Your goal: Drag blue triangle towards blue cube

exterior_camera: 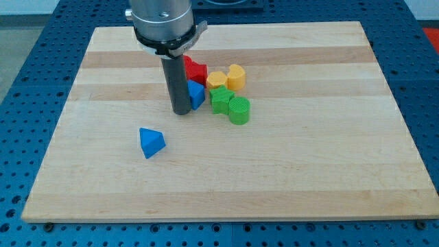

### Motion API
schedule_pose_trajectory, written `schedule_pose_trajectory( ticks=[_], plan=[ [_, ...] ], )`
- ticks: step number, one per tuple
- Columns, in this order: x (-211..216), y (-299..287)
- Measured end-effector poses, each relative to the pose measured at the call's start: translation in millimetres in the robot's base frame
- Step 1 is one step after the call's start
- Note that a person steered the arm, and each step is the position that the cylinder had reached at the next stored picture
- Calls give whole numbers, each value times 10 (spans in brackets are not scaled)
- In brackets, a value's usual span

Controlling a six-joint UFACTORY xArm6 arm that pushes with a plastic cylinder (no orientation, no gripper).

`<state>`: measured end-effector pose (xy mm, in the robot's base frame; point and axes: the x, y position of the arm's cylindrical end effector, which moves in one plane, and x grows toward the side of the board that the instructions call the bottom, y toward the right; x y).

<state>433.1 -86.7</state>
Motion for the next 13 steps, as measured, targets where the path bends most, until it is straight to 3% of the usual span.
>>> schedule_pose_trajectory(
  ticks=[2, 3, 4, 5, 7, 9, 13],
  plan=[
    [181, -1501],
    [686, -2044],
    [1372, -1925],
    [1518, -1383],
    [1301, -535],
    [776, -438],
    [415, -203]
  ],
)
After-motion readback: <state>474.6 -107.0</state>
